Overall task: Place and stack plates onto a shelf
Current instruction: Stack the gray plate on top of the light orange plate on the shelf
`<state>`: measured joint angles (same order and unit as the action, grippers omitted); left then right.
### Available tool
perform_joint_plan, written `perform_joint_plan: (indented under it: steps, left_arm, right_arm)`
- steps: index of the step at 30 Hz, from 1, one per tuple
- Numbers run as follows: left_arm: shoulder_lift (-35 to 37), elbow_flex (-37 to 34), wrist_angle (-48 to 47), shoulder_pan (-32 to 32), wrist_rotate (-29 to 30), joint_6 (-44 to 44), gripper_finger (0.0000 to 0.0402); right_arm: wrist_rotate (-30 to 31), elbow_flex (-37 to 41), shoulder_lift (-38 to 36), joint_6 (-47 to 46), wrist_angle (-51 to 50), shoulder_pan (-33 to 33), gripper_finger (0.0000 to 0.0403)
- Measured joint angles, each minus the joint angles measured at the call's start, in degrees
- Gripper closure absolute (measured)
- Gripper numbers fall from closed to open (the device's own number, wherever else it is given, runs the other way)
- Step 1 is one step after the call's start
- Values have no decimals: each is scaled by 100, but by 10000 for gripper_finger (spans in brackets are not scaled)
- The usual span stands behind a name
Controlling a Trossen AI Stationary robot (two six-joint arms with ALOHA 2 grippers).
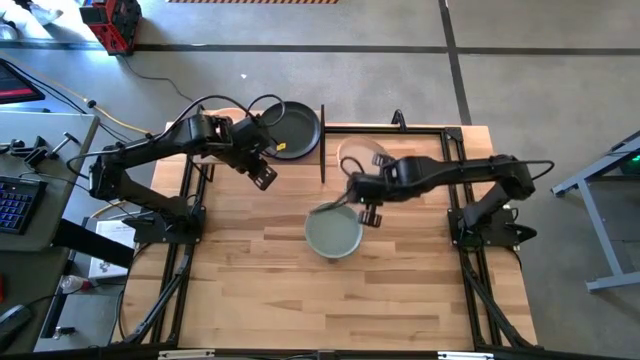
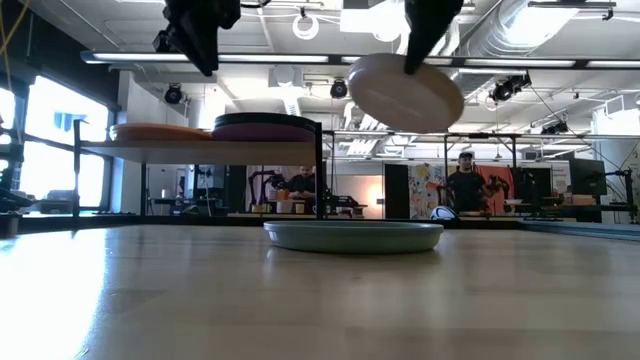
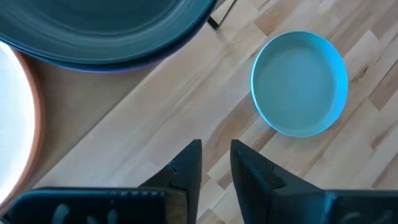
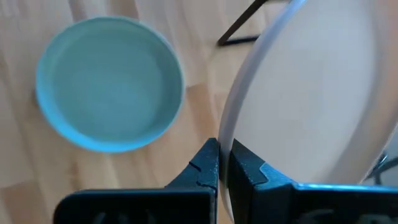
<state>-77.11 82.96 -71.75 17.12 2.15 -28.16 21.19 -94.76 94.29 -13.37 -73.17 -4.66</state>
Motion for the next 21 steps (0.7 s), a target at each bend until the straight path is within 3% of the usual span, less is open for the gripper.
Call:
perform_joint_plan:
  steps: [5,8,12,21]
  left_arm:
    - [-50,0,32,146,-8,-575,297]
    - [-84,0,77,379,-241,-1120,287]
    - [-84,0,279,689,-688,-1484,285]
    - [-77,225,663,1123,-736,-1634,297]
  right_arm:
    - [-56,-21,-47,1245,458,389,403]
    - [-389,-183,-34,2231,685,572,403]
    - [-674,-439,-27,3272,965,742,403]
    - [-840,-793,-25,4917,880,924,403]
